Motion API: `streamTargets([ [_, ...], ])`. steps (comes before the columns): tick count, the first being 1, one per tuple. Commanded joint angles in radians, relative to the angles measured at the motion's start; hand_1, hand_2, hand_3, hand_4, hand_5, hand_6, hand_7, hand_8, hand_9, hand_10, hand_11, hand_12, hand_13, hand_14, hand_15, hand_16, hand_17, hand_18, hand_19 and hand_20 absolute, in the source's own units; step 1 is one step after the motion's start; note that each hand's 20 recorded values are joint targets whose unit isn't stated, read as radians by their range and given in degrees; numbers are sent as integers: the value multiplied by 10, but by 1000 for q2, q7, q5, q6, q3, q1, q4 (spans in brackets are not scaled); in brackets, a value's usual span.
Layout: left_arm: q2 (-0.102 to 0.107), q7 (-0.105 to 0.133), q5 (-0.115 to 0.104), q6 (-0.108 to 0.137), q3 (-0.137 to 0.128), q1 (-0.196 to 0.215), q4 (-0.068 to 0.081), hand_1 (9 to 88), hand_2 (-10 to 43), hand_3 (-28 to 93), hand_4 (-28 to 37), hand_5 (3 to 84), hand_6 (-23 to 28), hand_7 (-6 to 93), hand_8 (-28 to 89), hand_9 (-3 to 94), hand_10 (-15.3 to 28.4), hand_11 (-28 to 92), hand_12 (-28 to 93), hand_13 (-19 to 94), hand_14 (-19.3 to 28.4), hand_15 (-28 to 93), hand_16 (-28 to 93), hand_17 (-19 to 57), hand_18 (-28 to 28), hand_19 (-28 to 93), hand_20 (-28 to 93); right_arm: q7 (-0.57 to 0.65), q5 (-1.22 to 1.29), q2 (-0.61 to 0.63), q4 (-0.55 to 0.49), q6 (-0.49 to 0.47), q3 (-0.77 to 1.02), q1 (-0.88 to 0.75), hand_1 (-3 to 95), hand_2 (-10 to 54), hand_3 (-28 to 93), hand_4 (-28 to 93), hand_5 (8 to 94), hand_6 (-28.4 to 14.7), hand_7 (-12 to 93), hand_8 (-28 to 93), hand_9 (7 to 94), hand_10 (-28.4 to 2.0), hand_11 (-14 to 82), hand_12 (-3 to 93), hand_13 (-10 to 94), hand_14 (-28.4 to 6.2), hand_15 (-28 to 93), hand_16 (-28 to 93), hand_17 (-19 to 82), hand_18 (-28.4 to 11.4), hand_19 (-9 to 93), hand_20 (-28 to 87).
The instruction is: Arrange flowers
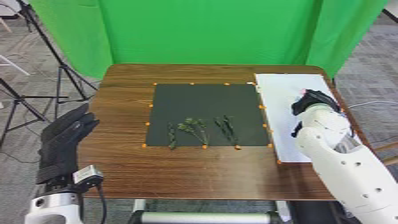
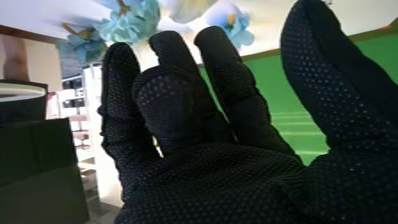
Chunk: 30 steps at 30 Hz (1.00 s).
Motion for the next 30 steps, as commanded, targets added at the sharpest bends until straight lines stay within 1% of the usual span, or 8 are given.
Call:
streamTargets([
  [1, -7, -7, 2, 1, -1, 5, -5, 294, 18, 820, -144, 430, 124, 166, -108, 344, 205, 424, 70, 247, 274, 670, -184, -83, 225, 571, 145, 15, 11, -27, 11, -49, 10, 0, 368, -57, 816, -226, 533, -130, 194, -83, 515, -266, 245, 176, 632, -164, 918, 163, 248, -284, 923, 10],
  [2, -17, -16, 12, -8, -6, 5, -6, 294, 18, 821, -143, 430, 124, 166, -108, 344, 205, 424, 70, 247, 274, 670, -184, -83, 225, 571, 145, 19, 11, -26, 12, -47, 7, -1, 370, -58, 816, -227, 535, -128, 196, -83, 520, -265, 248, 177, 634, -163, 919, 164, 249, -284, 924, 9],
  [7, -13, -11, 7, -4, -6, 7, -7, 295, 19, 821, -142, 430, 124, 167, -108, 344, 205, 424, 70, 247, 274, 670, -184, -83, 226, 571, 146, 39, 1, -21, 22, -54, 5, -5, 376, -59, 816, -230, 543, -124, 201, -85, 533, -261, 253, 176, 644, -160, 918, 169, 253, -283, 928, 7],
  [10, -12, -13, 8, -4, -9, 9, -6, 295, 18, 823, -141, 430, 124, 168, -108, 343, 205, 424, 70, 247, 274, 669, -184, -83, 226, 571, 146, 45, 16, -38, 4, -94, 46, -30, 383, -61, 816, -230, 543, -125, 199, -85, 539, -262, 255, 176, 647, -159, 917, 171, 259, -284, 930, 8],
  [15, -14, -12, 9, -6, -8, 10, -7, 295, 18, 825, -140, 430, 124, 168, -108, 344, 205, 424, 70, 247, 274, 669, -184, -83, 225, 571, 145, 22, -1, -65, 5, -126, 75, -48, 392, -63, 810, -231, 557, -123, 196, -84, 556, -259, 258, 176, 657, -158, 917, 173, 270, -284, 932, 16],
  [18, -15, -18, 14, -10, -9, 5, -5, 295, 18, 826, -140, 430, 124, 168, -108, 344, 205, 425, 70, 247, 274, 669, -184, -83, 225, 571, 145, -55, -74, -98, 44, -129, 118, -57, 397, -65, 807, -231, 562, -121, 196, -84, 570, -256, 266, 179, 664, -155, 918, 175, 276, -284, 932, 24],
  [19, -14, -16, 13, -9, -7, 3, -4, 295, 18, 826, -141, 431, 124, 167, -108, 344, 205, 425, 70, 247, 274, 669, -184, -83, 225, 571, 145, 49, 16, -48, 45, -59, -22, 9, 400, -65, 806, -232, 565, -120, 196, -84, 575, -255, 270, 179, 668, -153, 917, 175, 277, -284, 932, 27],
  [30, -27, -31, 22, -18, -10, 0, -4, 296, 19, 828, -141, 430, 124, 168, -109, 344, 205, 425, 70, 247, 274, 669, -184, -83, 225, 571, 146, 61, 36, -74, 62, -63, -46, 25, 413, -74, 795, -239, 574, -115, 202, -83, 592, -244, 305, 186, 680, -146, 913, 188, 279, -284, 932, 34],
])
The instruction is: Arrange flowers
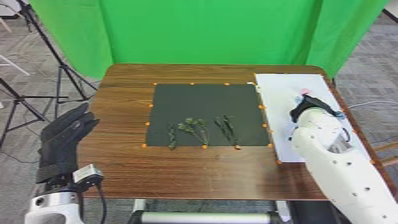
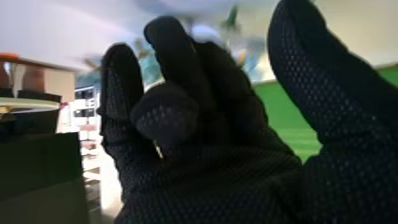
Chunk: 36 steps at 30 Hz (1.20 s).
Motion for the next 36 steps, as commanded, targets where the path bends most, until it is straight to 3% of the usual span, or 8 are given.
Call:
streamTargets([
  [1, -16, -18, 15, -14, -5, 6, -4, 297, 20, 827, -141, 430, 124, 168, -109, 344, 205, 425, 70, 247, 274, 669, -184, -83, 225, 571, 146, 24, 44, -26, 11, -23, -27, 11, 412, -75, 794, -238, 574, -114, 202, -83, 592, -244, 305, 186, 679, -146, 912, 189, 278, -284, 932, 34],
  [9, -15, -15, 12, -15, -6, 7, -4, 297, 21, 828, -138, 431, 125, 168, -110, 344, 205, 425, 70, 247, 274, 670, -184, -83, 225, 571, 146, 34, 2, -13, 38, 10, -62, 10, 451, -85, 796, -245, 608, -96, 226, -88, 635, -226, 319, 185, 699, -135, 907, 190, 286, -281, 932, 32],
  [10, -15, -13, 11, -15, -6, 8, -4, 297, 21, 828, -138, 431, 125, 168, -109, 344, 205, 425, 70, 247, 274, 670, -184, -83, 225, 571, 146, 37, -4, -11, 41, 13, -67, 12, 468, -88, 789, -257, 615, -92, 232, -36, 646, -220, 323, 187, 705, -131, 903, 194, 289, -279, 932, 31],
  [14, -17, -16, 13, -18, -7, 7, -4, 297, 20, 829, -136, 430, 124, 169, -109, 345, 205, 425, 70, 247, 274, 670, -184, -83, 225, 571, 146, 32, -28, -2, 48, 47, -80, 10, 561, -95, 737, -280, 687, -70, 269, 97, 775, -139, 214, 335, 752, -108, 885, 222, 311, -264, 932, 32],
  [17, -16, -17, 13, -18, -6, 4, -3, 297, 20, 829, -135, 431, 124, 168, -109, 344, 206, 425, 70, 247, 274, 669, -184, -83, 225, 571, 145, 29, -44, 6, 50, 78, -93, 10, 595, -95, 729, -278, 726, -48, 292, 114, 822, -113, 212, 368, 776, -94, 879, 229, 326, -255, 932, 42],
  [27, -3, -4, 1, -4, -6, 17, -7, 297, 21, 828, -135, 430, 124, 169, -109, 345, 206, 426, 69, 247, 274, 669, -184, -83, 225, 571, 145, -9, -119, 46, -12, 191, -135, 18, 615, -95, 737, -282, 762, -39, 288, 126, 854, -92, 211, 386, 800, -81, 872, 241, 348, -249, 932, 70],
  [28, -17, -15, 13, -15, -12, 16, -7, 297, 21, 828, -135, 430, 124, 168, -109, 345, 206, 426, 69, 247, 274, 669, -184, -83, 225, 571, 145, -19, -126, 49, -29, 203, -138, 18, 615, -95, 738, -282, 762, -39, 287, 127, 854, -92, 211, 387, 801, -80, 871, 242, 348, -249, 932, 71],
  [36, -18, 2, -1, -6, -29, 29, -1, 295, 20, 820, -138, 430, 124, 168, -108, 344, 206, 424, 69, 247, 273, 669, -184, -83, 224, 570, 145, -143, -168, 82, -145, 307, -231, 79, 615, -95, 749, -283, 778, -39, 280, 130, 866, -91, 209, 396, 808, -77, 869, 251, 353, -248, 932, 89],
])
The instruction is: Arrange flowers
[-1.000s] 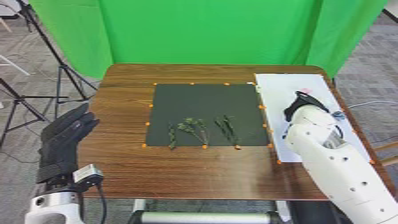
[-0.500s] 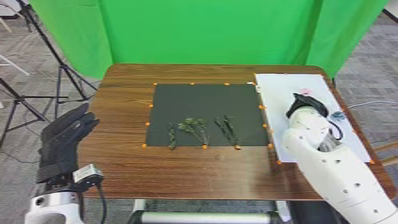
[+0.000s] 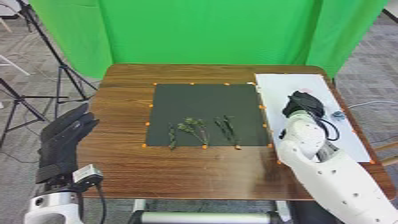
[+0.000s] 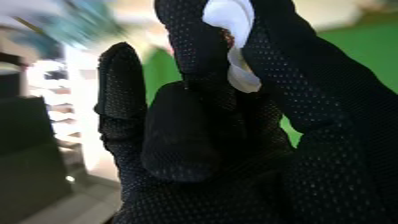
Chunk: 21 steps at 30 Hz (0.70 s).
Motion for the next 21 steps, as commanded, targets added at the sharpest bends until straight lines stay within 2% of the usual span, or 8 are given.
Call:
streamTargets([
  [1, -8, 16, -11, 8, -26, 32, -1, 293, 20, 818, -140, 430, 124, 168, -108, 344, 206, 424, 69, 247, 273, 669, -184, -83, 224, 570, 145, -122, -35, 23, -119, 81, -84, 77, 614, -95, 750, -283, 778, -39, 280, 130, 866, -91, 209, 397, 808, -76, 868, 252, 351, -246, 932, 89],
  [5, -10, 30, -19, 16, -49, 48, -1, 289, 16, 814, -147, 430, 124, 168, -108, 343, 205, 424, 70, 246, 273, 670, -184, -83, 225, 570, 145, -192, -37, 23, -156, 101, -154, 130, 611, -95, 752, -283, 779, -37, 281, 127, 865, -88, 208, 400, 807, -75, 867, 255, 342, -242, 929, 86],
  [7, 10, 48, -42, 37, -50, 53, 1, 283, 17, 812, -153, 429, 124, 167, -108, 343, 205, 423, 70, 246, 273, 669, -184, -83, 225, 570, 145, -235, -26, 18, -165, 108, -190, 157, 609, -95, 753, -283, 778, -36, 283, 125, 864, -87, 209, 402, 807, -73, 865, 257, 340, -241, 928, 84],
  [9, 13, 53, -46, 40, -55, 59, 1, 280, 17, 810, -159, 429, 124, 166, -108, 343, 205, 423, 70, 246, 273, 669, -183, -83, 225, 570, 146, -270, -31, 4, -161, 119, -228, 183, 607, -95, 754, -283, 777, -34, 285, 124, 864, -86, 208, 403, 806, -72, 864, 259, 338, -239, 926, 82],
  [16, 37, 68, -64, 57, -42, 52, 9, 271, 19, 805, -181, 428, 123, 167, -107, 342, 206, 421, 71, 246, 274, 669, -182, -84, 227, 570, 147, -368, -43, -58, -145, 124, -323, 225, 601, -95, 758, -283, 772, -30, 295, 117, 863, -82, 208, 405, 804, -67, 862, 263, 333, -231, 919, 81],
  [17, 43, 74, -72, 61, -40, 52, 9, 269, 19, 805, -184, 428, 123, 167, -107, 343, 206, 420, 71, 246, 274, 669, -182, -84, 227, 570, 148, -370, -43, -58, -139, 138, -357, 245, 600, -95, 758, -283, 771, -30, 297, 116, 863, -81, 207, 404, 804, -67, 862, 263, 332, -231, 919, 81],
  [19, 44, 72, -67, 59, -39, 47, 12, 265, 19, 806, -188, 428, 123, 166, -107, 343, 206, 420, 72, 246, 274, 668, -182, -84, 227, 569, 148, -392, -64, -76, -129, 132, -383, 249, 599, -95, 759, -283, 771, -29, 300, 113, 863, -81, 208, 405, 804, -66, 862, 264, 331, -229, 916, 80],
  [21, 63, 84, -85, 68, -29, 42, 15, 264, 19, 806, -192, 428, 123, 165, -107, 343, 205, 419, 72, 246, 274, 668, -182, -84, 228, 569, 149, -397, -68, -91, -119, 144, -419, 260, 598, -95, 760, -283, 771, -29, 302, 110, 863, -80, 208, 405, 804, -66, 862, 264, 330, -228, 914, 81],
])
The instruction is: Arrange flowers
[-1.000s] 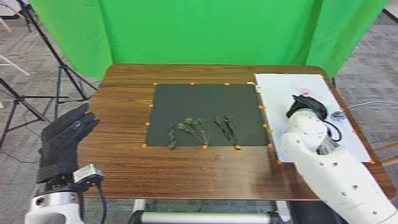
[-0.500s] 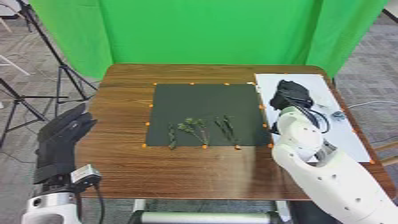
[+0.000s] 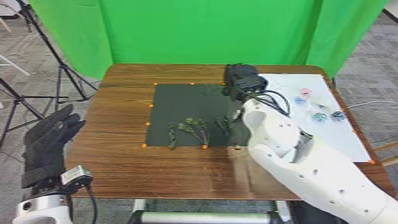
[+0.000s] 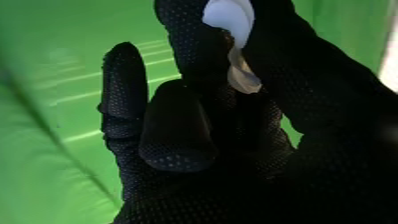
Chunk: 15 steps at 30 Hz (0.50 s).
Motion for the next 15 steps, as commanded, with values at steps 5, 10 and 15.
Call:
streamTargets([
  [5, 34, 18, -23, 16, 19, -12, 13, 261, 19, 808, -196, 428, 124, 164, -106, 344, 207, 419, 73, 246, 274, 668, -181, -84, 228, 569, 151, -98, -101, -132, 50, 28, -150, 27, 596, -95, 760, -283, 769, -26, 308, 106, 865, -78, 208, 404, 803, -64, 860, 265, 329, -227, 911, 82],
  [10, 18, -8, -6, -1, 29, -30, 18, 259, 18, 809, -197, 429, 123, 164, -105, 345, 207, 418, 74, 247, 275, 668, -181, -83, 231, 571, 153, -154, -150, -187, 87, 35, -160, -9, 595, -95, 761, -283, 767, -25, 312, 102, 865, -77, 207, 403, 803, -63, 860, 265, 326, -226, 908, 83],
  [15, 4, -14, -1, -9, 49, -57, 29, 259, 18, 810, -199, 429, 123, 164, -106, 347, 207, 417, 74, 250, 276, 670, -180, -82, 233, 573, 159, -260, -254, -276, 134, 15, -100, -108, 592, -95, 763, -283, 767, -21, 316, 97, 866, -75, 207, 403, 804, -62, 858, 265, 315, -222, 895, 81],
])
